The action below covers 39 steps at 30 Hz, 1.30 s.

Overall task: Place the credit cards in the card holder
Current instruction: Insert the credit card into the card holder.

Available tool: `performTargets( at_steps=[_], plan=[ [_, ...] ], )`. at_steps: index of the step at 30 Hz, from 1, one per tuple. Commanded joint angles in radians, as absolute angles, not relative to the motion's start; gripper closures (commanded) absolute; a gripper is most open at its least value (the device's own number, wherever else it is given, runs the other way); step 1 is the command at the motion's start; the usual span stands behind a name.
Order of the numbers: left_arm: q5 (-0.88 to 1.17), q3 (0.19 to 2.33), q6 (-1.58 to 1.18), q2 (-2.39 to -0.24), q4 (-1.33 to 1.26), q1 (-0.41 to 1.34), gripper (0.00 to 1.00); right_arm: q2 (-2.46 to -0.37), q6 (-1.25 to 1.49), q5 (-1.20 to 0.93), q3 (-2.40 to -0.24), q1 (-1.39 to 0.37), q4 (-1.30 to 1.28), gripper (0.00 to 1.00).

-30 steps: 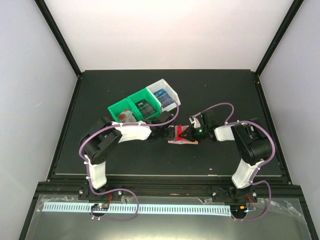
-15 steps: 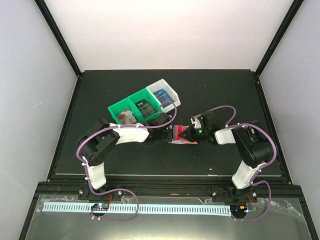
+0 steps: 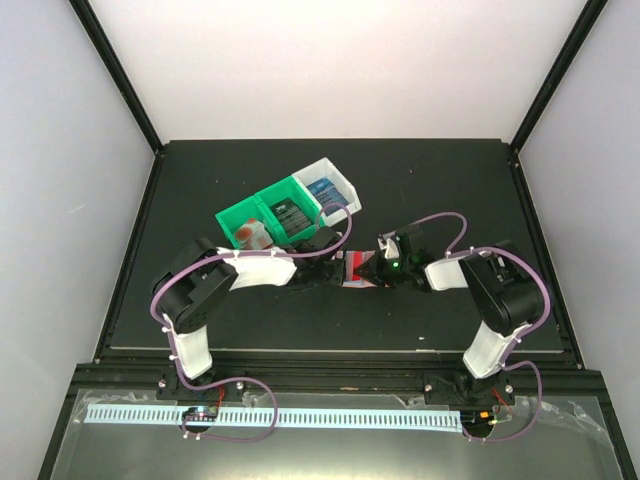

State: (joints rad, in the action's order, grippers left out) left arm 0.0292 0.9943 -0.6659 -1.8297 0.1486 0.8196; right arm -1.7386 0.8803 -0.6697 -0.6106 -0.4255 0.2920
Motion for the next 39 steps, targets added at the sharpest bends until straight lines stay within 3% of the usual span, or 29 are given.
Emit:
performTargets(
  at_steps=[1, 3, 9, 13, 16, 24, 39],
  plan=[
    [0.01, 0.986, -0.666, -1.797, 0.169, 0.824, 0.7, -1.689, 0.829, -0.594, -0.629, -0.442, 0.161, 0.9],
    [0.008, 0.988, -0.661, -1.79, 0.173, 0.824, 0.7, -1.659, 0.806, -0.579, -0.649, -0.441, 0.113, 0.88],
    [0.018, 0.992, -0.653, -1.763, 0.171, 0.823, 0.66, -1.603, 0.763, -0.52, -0.684, -0.442, -0.014, 0.6],
    [0.034, 0.999, -0.646, -1.754, 0.168, 0.822, 0.65, -1.578, 0.722, -0.443, -0.72, -0.446, -0.115, 0.56],
    [0.039, 0.999, -0.647, -1.75, 0.164, 0.821, 0.65, -1.587, 0.685, -0.396, -0.757, -0.454, -0.169, 0.58],
    [0.102, 0.994, -0.657, -1.774, 0.117, 0.803, 0.7, -1.684, 0.636, -0.376, -0.846, -0.476, -0.206, 0.83],
    [0.121, 1.009, -0.659, -1.828, 0.12, 0.795, 0.68, -1.709, 0.625, -0.259, -0.878, -0.516, -0.265, 0.81]
  ],
)
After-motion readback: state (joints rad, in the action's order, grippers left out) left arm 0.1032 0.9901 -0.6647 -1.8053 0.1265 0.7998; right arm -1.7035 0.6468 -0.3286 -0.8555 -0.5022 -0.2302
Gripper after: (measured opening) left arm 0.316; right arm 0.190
